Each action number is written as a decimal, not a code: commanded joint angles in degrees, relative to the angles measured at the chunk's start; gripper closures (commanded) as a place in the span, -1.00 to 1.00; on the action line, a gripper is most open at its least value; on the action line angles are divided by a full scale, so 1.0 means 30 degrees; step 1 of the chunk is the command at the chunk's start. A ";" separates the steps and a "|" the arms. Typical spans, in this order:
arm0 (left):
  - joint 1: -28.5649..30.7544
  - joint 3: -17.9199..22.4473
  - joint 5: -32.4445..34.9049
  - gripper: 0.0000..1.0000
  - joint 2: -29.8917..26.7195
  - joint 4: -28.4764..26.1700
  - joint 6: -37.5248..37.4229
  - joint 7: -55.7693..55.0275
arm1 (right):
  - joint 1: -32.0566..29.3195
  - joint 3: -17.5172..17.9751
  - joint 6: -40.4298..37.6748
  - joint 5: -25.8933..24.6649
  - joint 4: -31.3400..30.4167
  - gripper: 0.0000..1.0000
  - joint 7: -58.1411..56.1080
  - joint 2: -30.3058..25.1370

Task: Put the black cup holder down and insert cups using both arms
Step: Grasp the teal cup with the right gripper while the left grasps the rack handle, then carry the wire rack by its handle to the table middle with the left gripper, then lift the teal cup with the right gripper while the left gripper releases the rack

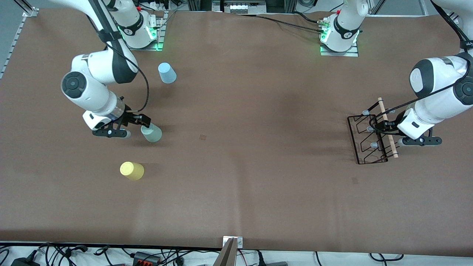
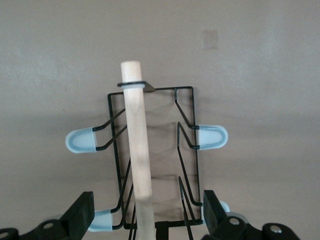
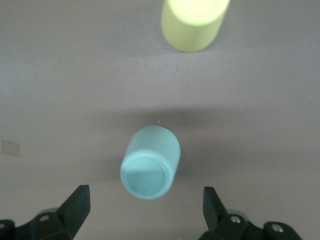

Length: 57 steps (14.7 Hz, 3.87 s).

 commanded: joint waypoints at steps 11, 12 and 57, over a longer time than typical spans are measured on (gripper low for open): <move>0.0117 -0.0265 -0.0197 0.98 -0.0544 0.1340 -0.2344 0.0412 | 0.0640 -0.0077 0.3098 -0.0115 -0.0920 -1.00 -0.0282 0.1751; -0.0029 -0.0499 -0.0197 0.98 -0.0515 0.2392 -0.3630 0.0383 | 0.0699 -0.0077 0.3301 -0.0115 -0.1212 -1.00 -0.0282 0.1751; -0.9119 -0.6858 -0.0138 -1.00 0.4004 1.0458 -0.7179 -1.5354 | 0.1077 -0.0106 -0.0085 -0.1697 -0.0895 0.52 0.0123 -0.1674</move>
